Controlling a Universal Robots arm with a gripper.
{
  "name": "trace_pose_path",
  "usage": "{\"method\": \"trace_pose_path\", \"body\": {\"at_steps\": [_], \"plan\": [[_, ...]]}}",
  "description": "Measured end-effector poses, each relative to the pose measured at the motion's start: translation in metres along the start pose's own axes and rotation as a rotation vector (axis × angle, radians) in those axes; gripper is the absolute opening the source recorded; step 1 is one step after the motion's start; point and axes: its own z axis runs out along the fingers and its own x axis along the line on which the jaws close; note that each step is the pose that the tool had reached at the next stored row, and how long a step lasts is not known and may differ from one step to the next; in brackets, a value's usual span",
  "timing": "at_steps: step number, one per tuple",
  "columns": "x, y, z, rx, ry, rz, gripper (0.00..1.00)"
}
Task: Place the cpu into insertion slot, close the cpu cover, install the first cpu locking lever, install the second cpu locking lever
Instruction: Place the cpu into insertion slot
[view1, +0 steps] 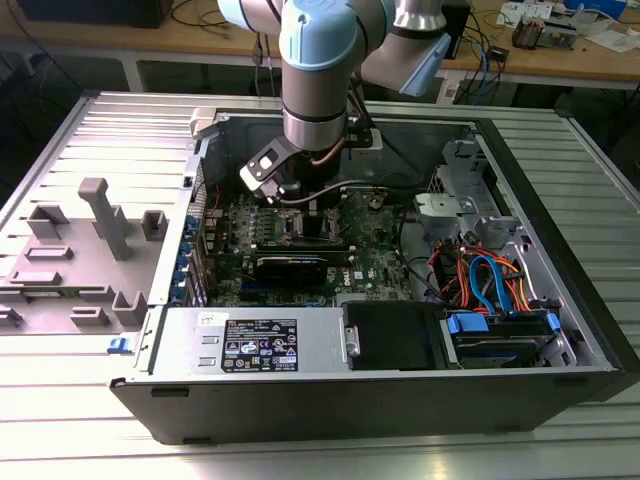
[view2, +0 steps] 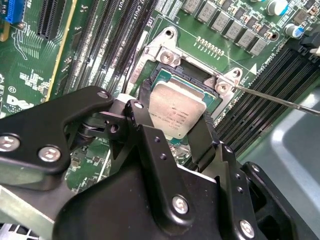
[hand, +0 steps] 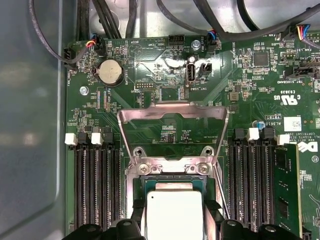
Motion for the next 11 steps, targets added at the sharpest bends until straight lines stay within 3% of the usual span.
{"method": "trace_pose_path", "body": {"at_steps": [9,11], "plan": [[0.0002,0.0001,0.0010,-0.0011,0.0013,0.002,0.55],[0.0001,0.0000,0.0007,-0.0006,0.0008,0.002,0.61]]}}
